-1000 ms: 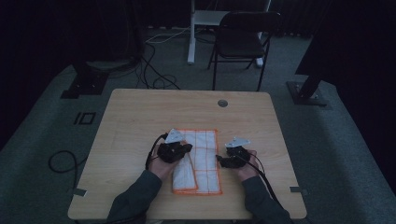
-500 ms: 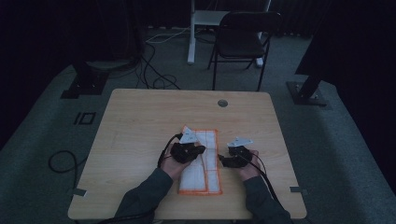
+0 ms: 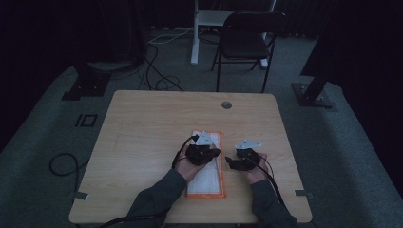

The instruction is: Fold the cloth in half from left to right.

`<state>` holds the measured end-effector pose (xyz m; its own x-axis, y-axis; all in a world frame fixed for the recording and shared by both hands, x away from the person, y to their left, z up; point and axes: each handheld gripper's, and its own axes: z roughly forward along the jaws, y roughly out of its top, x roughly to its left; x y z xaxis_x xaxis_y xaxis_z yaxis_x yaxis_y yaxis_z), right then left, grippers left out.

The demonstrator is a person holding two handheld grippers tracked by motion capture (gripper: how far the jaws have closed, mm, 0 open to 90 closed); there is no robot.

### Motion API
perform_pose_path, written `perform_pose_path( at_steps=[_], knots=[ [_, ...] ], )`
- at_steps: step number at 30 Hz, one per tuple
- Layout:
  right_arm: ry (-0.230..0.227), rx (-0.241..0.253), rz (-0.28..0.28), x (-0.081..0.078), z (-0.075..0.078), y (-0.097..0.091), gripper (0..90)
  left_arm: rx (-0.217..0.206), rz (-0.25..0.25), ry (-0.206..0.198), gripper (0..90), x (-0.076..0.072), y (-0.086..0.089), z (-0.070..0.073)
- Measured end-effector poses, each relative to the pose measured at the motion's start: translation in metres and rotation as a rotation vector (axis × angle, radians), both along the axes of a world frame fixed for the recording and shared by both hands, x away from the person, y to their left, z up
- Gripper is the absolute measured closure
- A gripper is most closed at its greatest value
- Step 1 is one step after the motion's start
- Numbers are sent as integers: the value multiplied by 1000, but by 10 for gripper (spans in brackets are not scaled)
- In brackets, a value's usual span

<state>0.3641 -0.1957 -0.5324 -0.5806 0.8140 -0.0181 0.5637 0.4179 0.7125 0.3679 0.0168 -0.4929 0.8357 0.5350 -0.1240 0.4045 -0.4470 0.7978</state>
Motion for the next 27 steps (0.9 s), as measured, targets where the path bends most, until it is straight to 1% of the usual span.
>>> perform_pose_path(
  at_steps=[3,6,7,8,9,11,15,18,22,25,27],
  knots=[
    [0,-1,1,0,0,0,378,14,-5,15,882,2,-4,-7],
    [-6,-19,0,0,-1,1,378,7,-4,28,869,3,-6,-13],
    [-5,-18,0,0,-1,1,378,-3,-3,35,832,3,-6,-13],
    [-4,-15,-1,0,0,0,378,-2,1,33,777,3,-4,-14],
    [-6,-14,-2,1,0,0,377,-1,11,34,748,3,-2,-13],
    [-10,-9,-1,1,2,0,378,6,25,26,726,4,3,-12],
    [-25,8,12,0,7,2,405,7,46,0,719,0,19,-5],
    [-38,12,30,-1,11,7,424,8,74,-13,719,-2,31,-4],
    [-50,19,53,1,15,14,448,17,101,-14,719,-3,45,-5],
    [-63,14,75,2,17,20,465,30,112,-14,720,-4,52,-9],
    [-68,11,88,5,18,24,482,31,122,-9,721,-5,55,-12]
  ],
)
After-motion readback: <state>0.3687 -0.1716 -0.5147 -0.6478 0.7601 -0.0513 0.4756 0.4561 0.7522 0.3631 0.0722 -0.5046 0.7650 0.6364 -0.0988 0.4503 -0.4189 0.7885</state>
